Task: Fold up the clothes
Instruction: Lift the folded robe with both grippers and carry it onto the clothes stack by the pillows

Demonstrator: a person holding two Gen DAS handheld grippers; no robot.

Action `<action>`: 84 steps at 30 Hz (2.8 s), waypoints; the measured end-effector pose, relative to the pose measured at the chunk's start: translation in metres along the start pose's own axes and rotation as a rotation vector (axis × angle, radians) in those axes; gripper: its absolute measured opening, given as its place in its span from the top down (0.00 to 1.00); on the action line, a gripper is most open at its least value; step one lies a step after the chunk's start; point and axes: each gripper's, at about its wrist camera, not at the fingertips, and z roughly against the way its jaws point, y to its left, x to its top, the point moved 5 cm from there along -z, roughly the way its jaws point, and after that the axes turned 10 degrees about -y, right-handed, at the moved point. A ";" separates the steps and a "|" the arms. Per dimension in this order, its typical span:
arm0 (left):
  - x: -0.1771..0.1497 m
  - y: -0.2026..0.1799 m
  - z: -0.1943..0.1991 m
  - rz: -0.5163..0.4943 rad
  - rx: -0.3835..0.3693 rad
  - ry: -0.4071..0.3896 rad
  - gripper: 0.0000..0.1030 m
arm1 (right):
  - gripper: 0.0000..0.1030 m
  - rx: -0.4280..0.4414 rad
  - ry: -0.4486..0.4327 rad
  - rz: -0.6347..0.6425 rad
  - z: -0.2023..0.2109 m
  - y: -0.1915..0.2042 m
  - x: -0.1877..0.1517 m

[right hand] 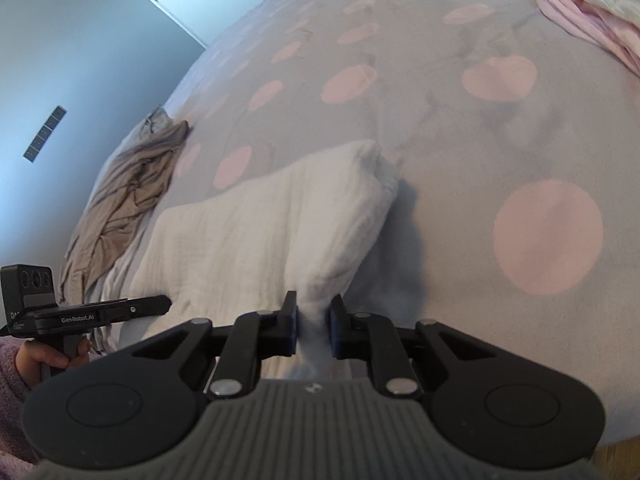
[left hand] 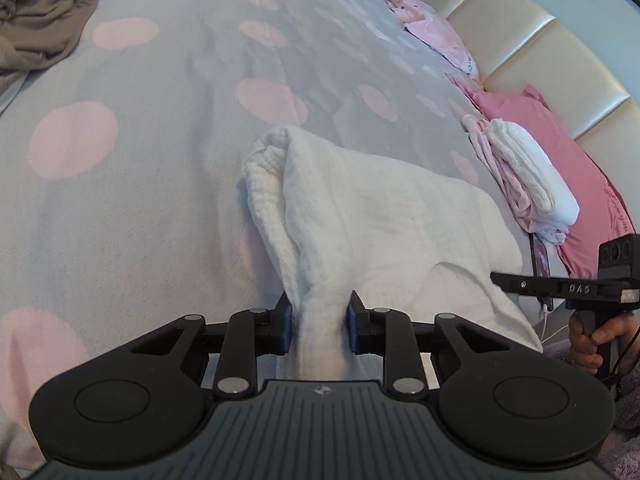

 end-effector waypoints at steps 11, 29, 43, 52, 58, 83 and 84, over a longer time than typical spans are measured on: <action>-0.008 0.021 -0.018 0.143 0.006 0.056 0.45 | 0.56 -0.040 0.070 -0.116 -0.021 -0.023 -0.006; 0.018 -0.016 0.010 0.054 -0.153 -0.063 0.79 | 0.81 0.109 -0.040 -0.105 0.004 0.002 0.014; 0.079 -0.066 0.016 0.042 -0.226 -0.163 0.79 | 0.81 0.127 -0.122 -0.068 0.046 0.015 0.079; 0.133 -0.154 -0.013 0.023 -0.400 -0.253 0.79 | 0.81 0.079 -0.216 0.032 0.128 -0.002 0.174; 0.151 -0.211 -0.058 0.034 -0.494 -0.267 0.79 | 0.81 0.017 -0.278 0.095 0.189 -0.030 0.220; 0.149 -0.361 -0.244 0.070 -0.563 -0.166 0.79 | 0.81 -0.152 -0.310 0.034 0.282 -0.249 0.324; 0.147 -0.364 -0.250 0.075 -0.552 -0.166 0.79 | 0.81 -0.156 -0.310 0.033 0.280 -0.256 0.325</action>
